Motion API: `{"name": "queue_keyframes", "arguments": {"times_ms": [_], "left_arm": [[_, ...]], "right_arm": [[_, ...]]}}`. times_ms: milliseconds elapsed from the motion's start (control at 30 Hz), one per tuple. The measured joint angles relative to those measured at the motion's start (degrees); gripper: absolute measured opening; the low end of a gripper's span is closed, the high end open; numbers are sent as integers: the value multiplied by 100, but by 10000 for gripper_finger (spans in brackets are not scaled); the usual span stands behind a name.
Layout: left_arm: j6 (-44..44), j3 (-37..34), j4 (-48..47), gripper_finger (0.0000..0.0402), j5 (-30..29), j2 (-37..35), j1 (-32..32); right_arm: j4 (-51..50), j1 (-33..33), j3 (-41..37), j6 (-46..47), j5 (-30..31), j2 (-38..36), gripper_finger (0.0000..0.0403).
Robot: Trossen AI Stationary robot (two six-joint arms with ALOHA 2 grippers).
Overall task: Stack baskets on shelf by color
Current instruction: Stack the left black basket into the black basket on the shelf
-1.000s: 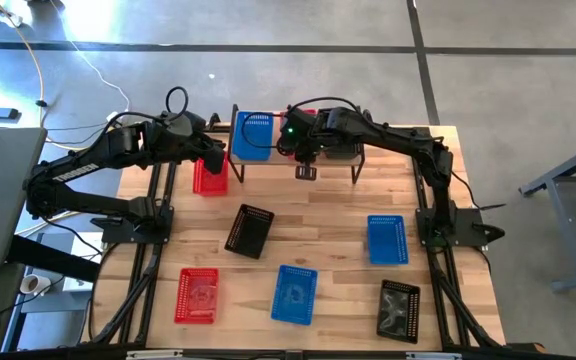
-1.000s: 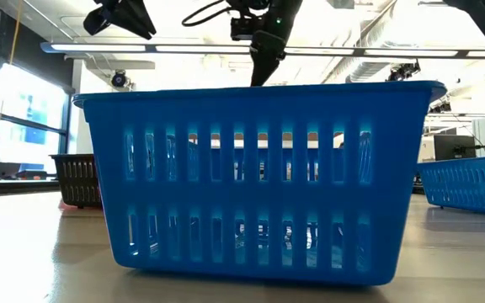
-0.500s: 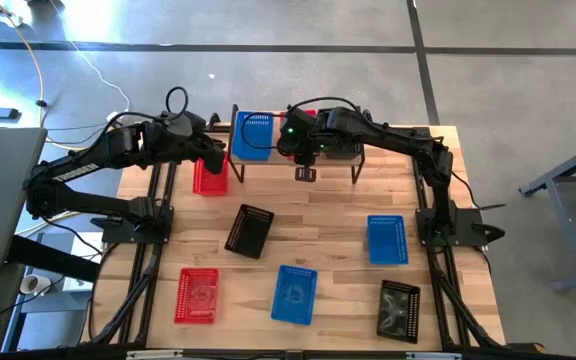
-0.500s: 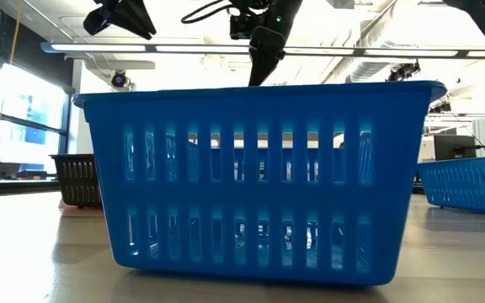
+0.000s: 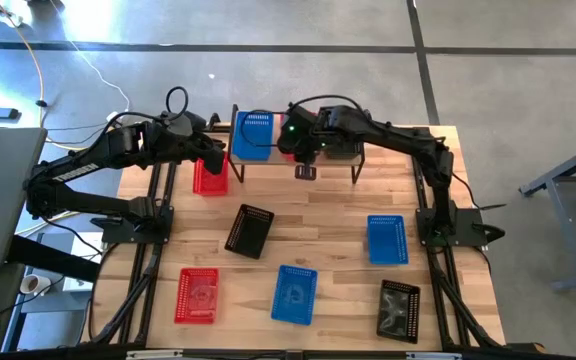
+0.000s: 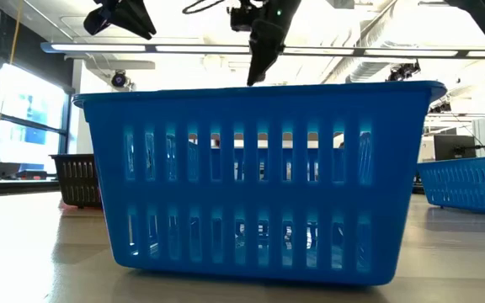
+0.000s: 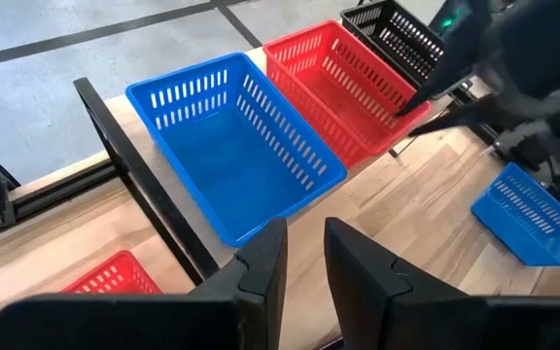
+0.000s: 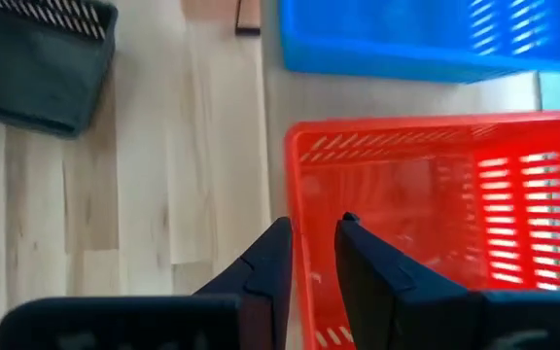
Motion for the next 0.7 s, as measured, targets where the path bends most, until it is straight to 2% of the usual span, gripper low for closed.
{"name": "queue_keyframes", "arguments": {"times_ms": [200,333,433,700], "left_arm": [[-124,0,0,65,320,0,0],[-197,0,-93,65,492,0,-46],[-380,0,-421,65,468,0,-155],[-1133,0,-753,65,317,0,-746]], "right_arm": [[-554,28,662,279,-66,-18,67],[-894,37,973,520,-440,-28,67],[-1172,68,1020,692,-775,-43,67],[-1772,380,940,883,-807,-179,67]]}}
